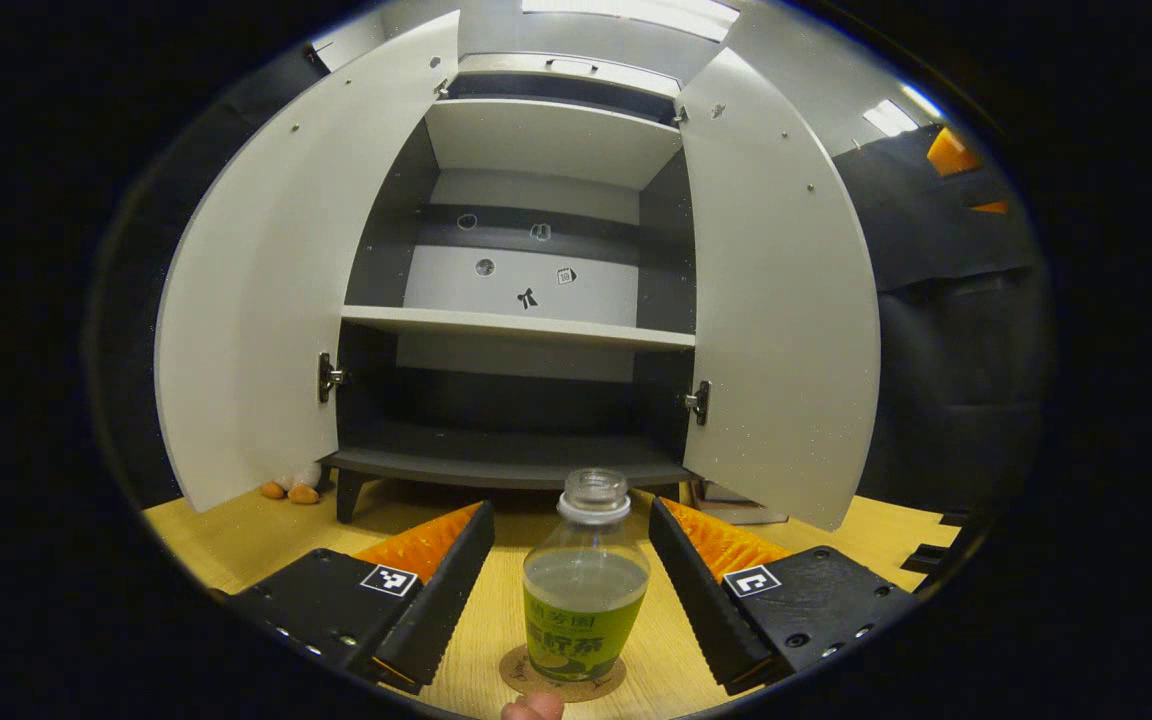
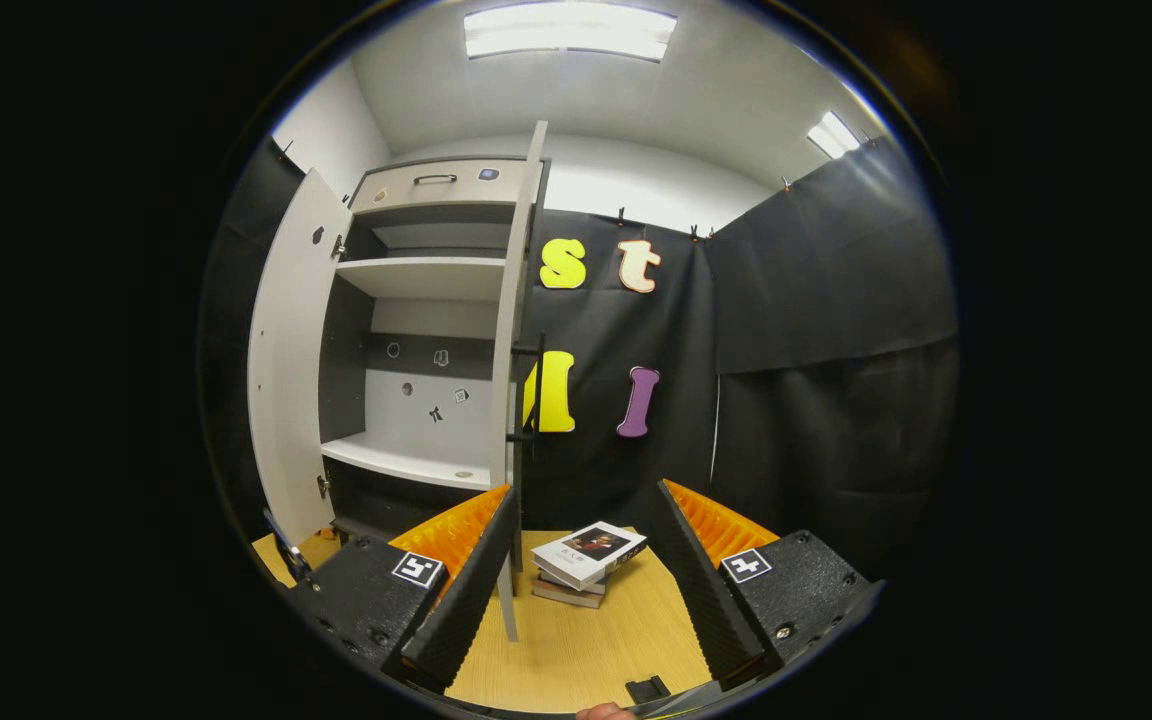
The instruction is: Grasp the bottle in the cabinet with the left hand and place it on the coaster, then close the right door with the right hand and the left door with the left hand.
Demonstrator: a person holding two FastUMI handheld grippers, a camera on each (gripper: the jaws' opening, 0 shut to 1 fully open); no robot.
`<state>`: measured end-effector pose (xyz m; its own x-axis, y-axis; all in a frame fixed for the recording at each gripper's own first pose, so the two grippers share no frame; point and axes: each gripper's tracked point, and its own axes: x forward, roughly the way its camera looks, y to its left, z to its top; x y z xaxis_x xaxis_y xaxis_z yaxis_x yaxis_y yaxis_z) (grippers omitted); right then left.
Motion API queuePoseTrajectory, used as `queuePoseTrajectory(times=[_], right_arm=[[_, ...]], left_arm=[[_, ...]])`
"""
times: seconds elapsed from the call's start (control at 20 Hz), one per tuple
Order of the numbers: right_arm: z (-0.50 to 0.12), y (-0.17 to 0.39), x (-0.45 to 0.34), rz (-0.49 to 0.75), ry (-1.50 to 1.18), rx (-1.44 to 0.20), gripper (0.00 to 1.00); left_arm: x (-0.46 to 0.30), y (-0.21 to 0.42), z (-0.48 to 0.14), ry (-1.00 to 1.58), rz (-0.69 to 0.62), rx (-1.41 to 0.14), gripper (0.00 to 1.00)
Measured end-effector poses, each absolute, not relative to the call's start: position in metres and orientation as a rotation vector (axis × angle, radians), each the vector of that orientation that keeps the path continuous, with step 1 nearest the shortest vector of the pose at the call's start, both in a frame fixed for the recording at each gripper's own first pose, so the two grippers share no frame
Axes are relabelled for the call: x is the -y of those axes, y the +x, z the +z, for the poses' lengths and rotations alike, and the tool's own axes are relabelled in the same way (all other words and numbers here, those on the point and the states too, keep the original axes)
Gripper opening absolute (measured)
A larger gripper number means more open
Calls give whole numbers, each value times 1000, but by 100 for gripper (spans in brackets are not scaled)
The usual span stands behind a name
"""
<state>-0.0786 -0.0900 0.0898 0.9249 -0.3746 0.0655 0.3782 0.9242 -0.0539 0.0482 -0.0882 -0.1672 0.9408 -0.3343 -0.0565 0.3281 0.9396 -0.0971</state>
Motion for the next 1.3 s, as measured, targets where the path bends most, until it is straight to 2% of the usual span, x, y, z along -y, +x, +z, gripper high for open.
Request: queuePoseTrajectory(times=[0.4,0.6,0.75,0.8,0.85,0.95,1.1,1.15,1.2,1.3], right_arm=[[79,-33,89,-280,31,152,83],[66,-21,109,-290,53,158,83],[92,-3,127,-267,84,177,83],[103,3,139,-275,84,188,83],[118,11,148,-276,82,200,83],[140,28,161,-275,80,212,83],[152,52,165,-248,119,211,83],[153,58,164,-237,132,211,83],[151,65,161,-231,135,203,83],[145,72,156,-222,113,177,83]], left_arm=[[82,27,-59,-86,-383,-39,95],[73,10,-33,-85,-363,-69,95],[68,2,-26,-103,-337,-74,95],[65,0,-27,-102,-325,-77,90],[61,-2,-29,-97,-311,-81,95],[56,-6,-33,-96,-293,-91,95],[46,-9,-40,-102,-254,-101,95],[45,-9,-41,-108,-246,-103,90],[43,-9,-44,-114,-238,-106,95],[41,-10,-48,-116,-231,-122,95]])
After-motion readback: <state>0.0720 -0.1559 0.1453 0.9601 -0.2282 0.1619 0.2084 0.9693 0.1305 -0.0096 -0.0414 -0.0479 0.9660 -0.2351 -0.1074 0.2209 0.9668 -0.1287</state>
